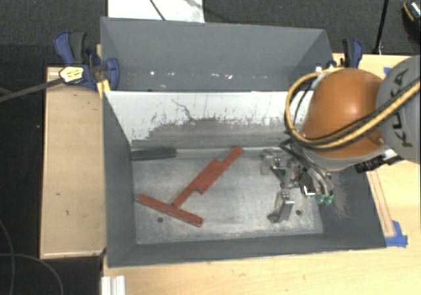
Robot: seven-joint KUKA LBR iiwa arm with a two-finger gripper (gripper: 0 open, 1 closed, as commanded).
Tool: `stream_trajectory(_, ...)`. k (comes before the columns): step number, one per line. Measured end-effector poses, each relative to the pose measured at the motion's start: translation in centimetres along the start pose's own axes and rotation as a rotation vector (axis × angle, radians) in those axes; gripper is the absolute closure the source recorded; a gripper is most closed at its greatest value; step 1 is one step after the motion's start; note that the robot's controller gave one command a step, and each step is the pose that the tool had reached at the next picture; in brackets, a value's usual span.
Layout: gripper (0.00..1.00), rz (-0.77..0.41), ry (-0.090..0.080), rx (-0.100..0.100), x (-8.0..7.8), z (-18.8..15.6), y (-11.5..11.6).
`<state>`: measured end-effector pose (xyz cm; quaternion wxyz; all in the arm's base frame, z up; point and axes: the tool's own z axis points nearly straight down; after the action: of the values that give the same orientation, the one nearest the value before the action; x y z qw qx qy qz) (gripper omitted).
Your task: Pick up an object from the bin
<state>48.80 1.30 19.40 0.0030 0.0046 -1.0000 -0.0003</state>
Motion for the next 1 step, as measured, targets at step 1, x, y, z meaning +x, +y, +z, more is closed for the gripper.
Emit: stream_trajectory(1, 0.0, -0.465, -0.01, 0.001, -8.15, 12.39, 6.42)
